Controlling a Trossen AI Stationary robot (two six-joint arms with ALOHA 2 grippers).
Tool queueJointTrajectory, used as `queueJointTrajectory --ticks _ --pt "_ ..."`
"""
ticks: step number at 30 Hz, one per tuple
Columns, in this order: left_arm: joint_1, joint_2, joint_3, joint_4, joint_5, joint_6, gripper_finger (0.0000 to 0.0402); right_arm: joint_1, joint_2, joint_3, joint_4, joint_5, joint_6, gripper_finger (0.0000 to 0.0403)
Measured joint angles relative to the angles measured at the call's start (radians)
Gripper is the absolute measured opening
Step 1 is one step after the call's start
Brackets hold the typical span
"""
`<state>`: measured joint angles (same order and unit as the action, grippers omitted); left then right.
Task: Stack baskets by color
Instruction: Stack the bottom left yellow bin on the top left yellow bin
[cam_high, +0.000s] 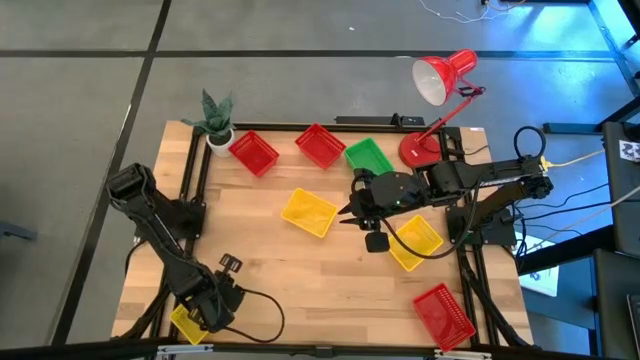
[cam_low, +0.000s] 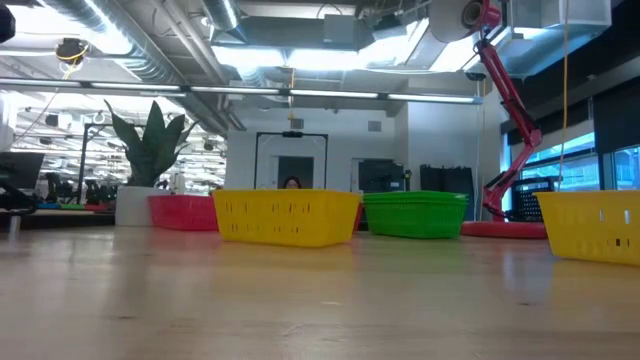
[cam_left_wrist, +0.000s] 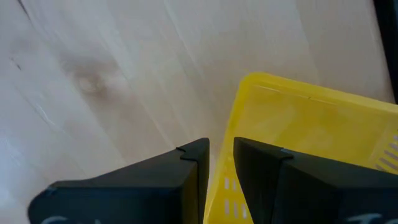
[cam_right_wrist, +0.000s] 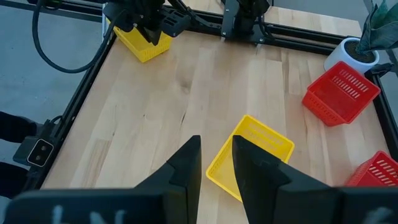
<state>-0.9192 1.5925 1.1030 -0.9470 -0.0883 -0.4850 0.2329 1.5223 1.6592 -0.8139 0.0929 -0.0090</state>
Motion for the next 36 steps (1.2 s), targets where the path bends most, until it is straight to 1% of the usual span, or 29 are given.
queueJointTrajectory --ticks 6,15,18,21,26,36 --pt "-0.002 0.000 0.000 0.000 0.028 0.000 0.0065 0.000 0.000 0.000 0.000 0.000 0.000 0.0091" --pt "-0.033 0.000 0.000 0.014 0.031 0.000 0.0065 0.000 0.000 0.000 0.000 0.000 0.000 0.0091" --pt "-0.034 0.000 0.000 0.014 0.028 0.000 0.0065 0.000 0.000 0.000 0.000 0.000 0.000 0.0091" --pt "-0.034 0.000 0.000 0.014 0.002 -0.001 0.0065 0.000 0.000 0.000 0.000 0.000 0.000 0.0091" --pt "-0.033 0.000 -0.002 0.015 -0.003 0.000 0.0065 0.000 0.000 0.000 0.000 0.000 0.000 0.0091" --pt "-0.026 0.002 -0.100 0.089 0.020 -0.006 0.0065 0.000 0.000 0.000 0.000 0.000 0.000 0.0091"
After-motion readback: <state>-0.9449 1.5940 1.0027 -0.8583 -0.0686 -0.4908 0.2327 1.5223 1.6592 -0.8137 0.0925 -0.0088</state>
